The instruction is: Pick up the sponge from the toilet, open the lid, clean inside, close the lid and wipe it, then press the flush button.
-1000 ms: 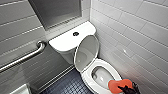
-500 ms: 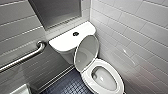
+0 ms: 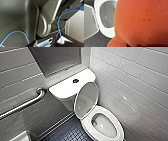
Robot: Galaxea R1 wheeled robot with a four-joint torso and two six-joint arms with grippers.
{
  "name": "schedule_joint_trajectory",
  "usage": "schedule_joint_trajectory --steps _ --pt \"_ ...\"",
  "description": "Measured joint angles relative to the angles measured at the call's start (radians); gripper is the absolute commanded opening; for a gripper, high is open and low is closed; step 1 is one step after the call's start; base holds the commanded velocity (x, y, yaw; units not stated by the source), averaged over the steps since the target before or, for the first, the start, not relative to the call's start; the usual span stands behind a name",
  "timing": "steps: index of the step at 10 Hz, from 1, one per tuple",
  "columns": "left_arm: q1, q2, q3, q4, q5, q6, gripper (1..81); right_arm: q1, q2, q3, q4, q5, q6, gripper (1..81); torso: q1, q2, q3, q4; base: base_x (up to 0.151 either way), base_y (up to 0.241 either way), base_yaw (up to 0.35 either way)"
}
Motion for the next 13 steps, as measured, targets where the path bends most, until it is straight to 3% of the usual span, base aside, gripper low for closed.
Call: schedule_joint_trajectory --steps 2,5,13 --pt "0.002 0.000 0.000 0.000 0.000 0.000 81.1 0.110 -0.005 0.030 0.000 -0.059 -0.026 1.0 0.000 0.000 0.000 0.000 0.000 0.000 0.000" --pt "0.001 0.000 0.000 0.000 0.000 0.000 81.1 0.256 0.061 0.002 0.010 -0.206 -0.037 1.0 0.000 0.000 0.000 0.000 0.000 0.000 0.000" --pt "0.001 0.002 -0.019 0.000 -0.002 -0.001 81.1 0.568 0.456 -0.507 0.035 -0.572 -0.043 1.0 0.000 0.000 0.000 0.000 0.000 0.000 0.000"
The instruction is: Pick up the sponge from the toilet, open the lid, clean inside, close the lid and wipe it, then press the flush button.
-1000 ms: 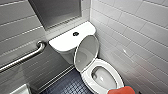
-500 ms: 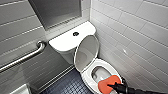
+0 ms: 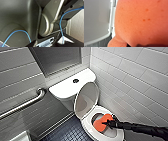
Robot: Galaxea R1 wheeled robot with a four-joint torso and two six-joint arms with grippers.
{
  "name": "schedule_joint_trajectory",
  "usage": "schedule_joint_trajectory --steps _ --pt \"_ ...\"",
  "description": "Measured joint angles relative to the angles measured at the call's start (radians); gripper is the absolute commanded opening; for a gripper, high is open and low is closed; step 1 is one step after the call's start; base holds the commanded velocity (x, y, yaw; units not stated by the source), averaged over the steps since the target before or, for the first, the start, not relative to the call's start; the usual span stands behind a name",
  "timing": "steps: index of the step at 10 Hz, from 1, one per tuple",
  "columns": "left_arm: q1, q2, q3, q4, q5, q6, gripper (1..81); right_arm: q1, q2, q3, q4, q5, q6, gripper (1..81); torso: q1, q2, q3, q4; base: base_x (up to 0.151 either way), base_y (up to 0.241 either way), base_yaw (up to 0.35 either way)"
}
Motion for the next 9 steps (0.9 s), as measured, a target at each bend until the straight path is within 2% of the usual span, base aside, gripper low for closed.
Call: schedule_joint_trajectory --steps 2,4,9 --pt "0.000 0.004 0.000 0.000 -0.001 0.000 81.1 0.068 0.028 -0.071 0.001 -0.051 0.000 1.0 0.000 0.000 0.000 0.000 0.000 0.000 0.000" --pt "0.000 0.004 -0.014 0.000 -0.001 0.000 81.1 0.080 0.071 -0.160 0.000 -0.090 0.000 1.0 0.000 0.000 0.000 0.000 0.000 0.000 0.000" --pt "0.000 0.009 -0.027 -0.001 0.000 0.000 81.1 0.110 0.214 -0.429 -0.001 -0.120 0.000 1.0 0.000 0.000 0.000 0.000 0.000 0.000 0.000"
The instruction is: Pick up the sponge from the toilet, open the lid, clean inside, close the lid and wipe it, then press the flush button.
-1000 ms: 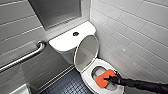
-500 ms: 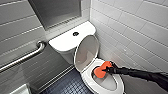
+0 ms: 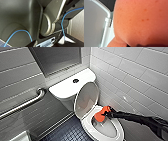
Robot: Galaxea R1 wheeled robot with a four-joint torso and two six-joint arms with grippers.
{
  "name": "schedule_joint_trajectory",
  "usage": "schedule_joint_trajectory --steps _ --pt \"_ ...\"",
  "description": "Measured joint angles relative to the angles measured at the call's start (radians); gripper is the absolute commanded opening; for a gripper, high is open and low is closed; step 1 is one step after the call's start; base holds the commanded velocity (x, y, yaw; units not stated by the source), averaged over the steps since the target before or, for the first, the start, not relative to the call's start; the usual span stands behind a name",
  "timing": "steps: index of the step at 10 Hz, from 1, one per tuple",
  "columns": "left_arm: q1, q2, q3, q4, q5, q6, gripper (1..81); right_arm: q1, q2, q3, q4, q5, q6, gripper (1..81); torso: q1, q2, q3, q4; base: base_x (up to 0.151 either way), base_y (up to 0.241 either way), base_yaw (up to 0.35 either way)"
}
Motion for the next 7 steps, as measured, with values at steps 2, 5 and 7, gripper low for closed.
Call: schedule_joint_trajectory --steps 2,5,7 --pt "0.000 0.011 -0.015 0.000 -0.001 0.000 81.1 0.007 0.052 -0.095 0.002 -0.029 0.004 1.0 0.000 0.000 0.000 0.000 0.000 0.000 0.000" --pt "0.000 0.022 -0.031 0.000 -0.001 0.000 81.1 -0.010 0.073 -0.140 0.011 -0.006 0.057 1.0 0.000 0.000 0.000 0.000 0.000 0.000 0.000" --pt "0.000 0.023 -0.031 0.000 -0.001 0.000 81.1 -0.020 0.037 -0.077 0.011 0.034 0.067 1.0 0.000 0.000 0.000 0.000 0.000 0.000 0.000"
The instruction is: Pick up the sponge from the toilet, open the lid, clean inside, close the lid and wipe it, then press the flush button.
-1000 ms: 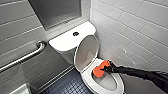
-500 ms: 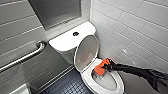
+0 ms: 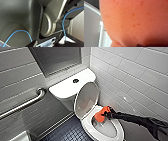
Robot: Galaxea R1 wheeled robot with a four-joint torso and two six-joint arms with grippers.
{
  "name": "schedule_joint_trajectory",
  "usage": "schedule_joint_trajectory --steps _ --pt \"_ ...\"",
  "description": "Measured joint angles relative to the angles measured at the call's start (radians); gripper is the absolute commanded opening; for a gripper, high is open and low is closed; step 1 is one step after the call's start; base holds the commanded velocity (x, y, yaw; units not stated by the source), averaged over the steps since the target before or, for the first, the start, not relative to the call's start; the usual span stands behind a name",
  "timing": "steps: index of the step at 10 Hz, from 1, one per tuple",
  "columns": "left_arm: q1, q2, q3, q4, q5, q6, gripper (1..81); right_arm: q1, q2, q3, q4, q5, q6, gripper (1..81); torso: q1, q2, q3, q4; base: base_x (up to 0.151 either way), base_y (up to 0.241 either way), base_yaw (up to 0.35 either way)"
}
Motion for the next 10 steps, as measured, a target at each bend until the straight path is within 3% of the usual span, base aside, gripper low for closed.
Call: schedule_joint_trajectory --steps 10 --pt "0.001 0.020 -0.031 0.000 -0.029 0.001 81.1 -0.215 -0.334 0.437 0.008 0.223 0.023 1.0 0.000 0.000 0.000 0.000 0.000 0.000 0.000"
